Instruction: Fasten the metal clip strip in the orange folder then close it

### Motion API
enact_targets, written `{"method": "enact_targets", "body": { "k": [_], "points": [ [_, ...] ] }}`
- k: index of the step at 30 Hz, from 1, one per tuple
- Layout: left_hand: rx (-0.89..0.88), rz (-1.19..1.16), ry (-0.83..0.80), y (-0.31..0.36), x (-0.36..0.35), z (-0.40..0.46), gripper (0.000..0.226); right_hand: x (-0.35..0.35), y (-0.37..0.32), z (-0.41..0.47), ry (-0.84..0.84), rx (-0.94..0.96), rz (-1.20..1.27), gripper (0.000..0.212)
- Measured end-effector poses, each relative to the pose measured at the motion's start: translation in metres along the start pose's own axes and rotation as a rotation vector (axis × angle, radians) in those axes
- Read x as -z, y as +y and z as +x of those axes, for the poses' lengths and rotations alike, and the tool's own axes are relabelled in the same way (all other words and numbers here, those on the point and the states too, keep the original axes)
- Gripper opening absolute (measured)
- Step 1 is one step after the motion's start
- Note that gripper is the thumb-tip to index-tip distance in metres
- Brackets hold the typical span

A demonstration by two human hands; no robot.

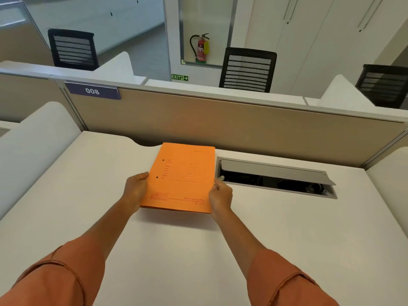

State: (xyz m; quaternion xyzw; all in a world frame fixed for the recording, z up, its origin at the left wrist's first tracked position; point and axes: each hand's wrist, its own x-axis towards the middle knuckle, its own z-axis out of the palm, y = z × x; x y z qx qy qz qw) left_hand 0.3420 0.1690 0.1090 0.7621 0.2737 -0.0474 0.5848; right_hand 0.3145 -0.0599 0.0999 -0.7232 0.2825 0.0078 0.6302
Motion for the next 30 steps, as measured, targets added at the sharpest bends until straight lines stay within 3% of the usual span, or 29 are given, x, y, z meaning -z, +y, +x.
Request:
{"method": "enact_targets", "body": {
  "k": [17, 24, 27, 30],
  "points": [
    [-0.040, 0.288, -0.034, -0.052, -0.018, 0.075, 0.049, -0.034, 0.028, 0.042, 0.035, 0.035, -0.199, 0.041],
    [-0.113, 0.423, 0.014, -0.059, -0.022, 0.078, 0.043, -0.039, 0.048, 0.052, 0.008, 0.123, -0.392, 0.014],
    [-0.177, 0.621, 0.089, -0.056, -0.021, 0.074, 0.033, -0.034, 0.056, 0.048, -0.017, 0.174, -0.495, 0.043],
    [-0.274, 0.753, 0.129, -0.074, -0.024, 0.065, 0.056, -0.022, 0.071, 0.039, -0.005, 0.291, -0.481, 0.054]
  ]
}}
